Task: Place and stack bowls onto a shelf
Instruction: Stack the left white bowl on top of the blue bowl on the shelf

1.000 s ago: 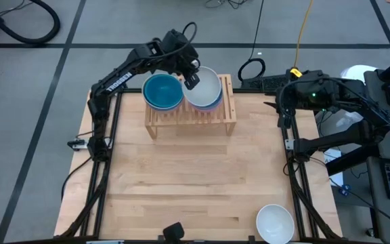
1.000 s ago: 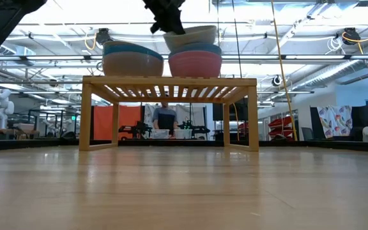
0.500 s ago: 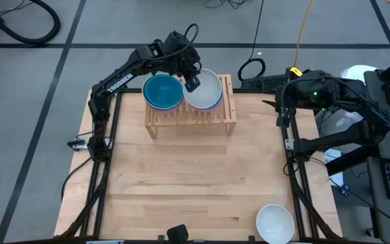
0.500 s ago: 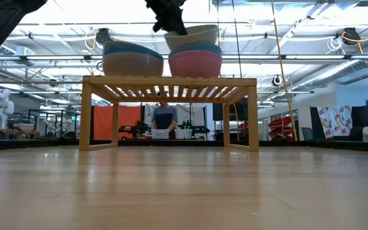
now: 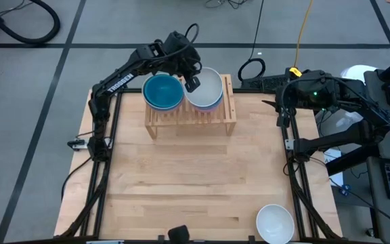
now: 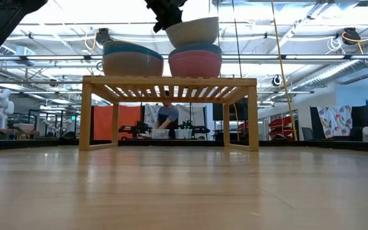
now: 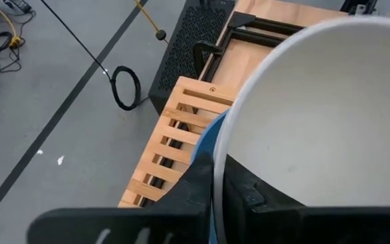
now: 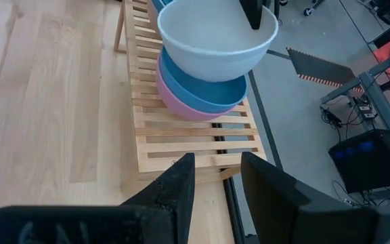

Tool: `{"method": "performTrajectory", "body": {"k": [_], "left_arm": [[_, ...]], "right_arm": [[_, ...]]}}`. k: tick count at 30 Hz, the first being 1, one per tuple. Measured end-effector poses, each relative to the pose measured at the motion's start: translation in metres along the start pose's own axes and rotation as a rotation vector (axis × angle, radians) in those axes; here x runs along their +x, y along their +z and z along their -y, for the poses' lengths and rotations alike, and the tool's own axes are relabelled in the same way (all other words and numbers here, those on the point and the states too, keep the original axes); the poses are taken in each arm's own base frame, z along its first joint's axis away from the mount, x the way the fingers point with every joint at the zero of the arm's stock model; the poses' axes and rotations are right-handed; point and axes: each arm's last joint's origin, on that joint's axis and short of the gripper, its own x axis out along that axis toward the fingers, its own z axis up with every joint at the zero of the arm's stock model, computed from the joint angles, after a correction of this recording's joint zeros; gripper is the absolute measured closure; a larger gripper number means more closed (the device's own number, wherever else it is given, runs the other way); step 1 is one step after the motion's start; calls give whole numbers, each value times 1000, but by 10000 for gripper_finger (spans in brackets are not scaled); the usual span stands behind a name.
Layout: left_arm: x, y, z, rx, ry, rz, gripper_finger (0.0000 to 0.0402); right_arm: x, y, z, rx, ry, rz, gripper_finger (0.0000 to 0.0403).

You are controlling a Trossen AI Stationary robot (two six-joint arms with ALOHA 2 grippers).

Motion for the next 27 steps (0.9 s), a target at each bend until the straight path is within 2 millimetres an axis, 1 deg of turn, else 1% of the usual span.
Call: {"method": "performTrajectory", "body": {"k": [5, 9, 17, 20, 23, 27], "left_arm": [[0, 1, 5, 20, -7, 1, 344], [0, 1, 8, 26, -14, 2, 323], [0, 2, 13, 31, -23, 4, 319], [-3, 2, 14, 33, -22, 10, 319], [-16, 4, 16, 37, -13, 31, 319], [-45, 6, 20, 47, -13, 81, 319]], "right_arm": [[0, 0, 0, 0, 0, 0, 287], [0, 0, 0, 0, 0, 0, 287], [0, 3, 1, 7, -10, 29, 287], [0, 4, 1, -6, -15, 44, 287], [4, 7, 1, -13, -16, 47, 287], [20, 17, -1, -62, -10, 37, 287]]}}
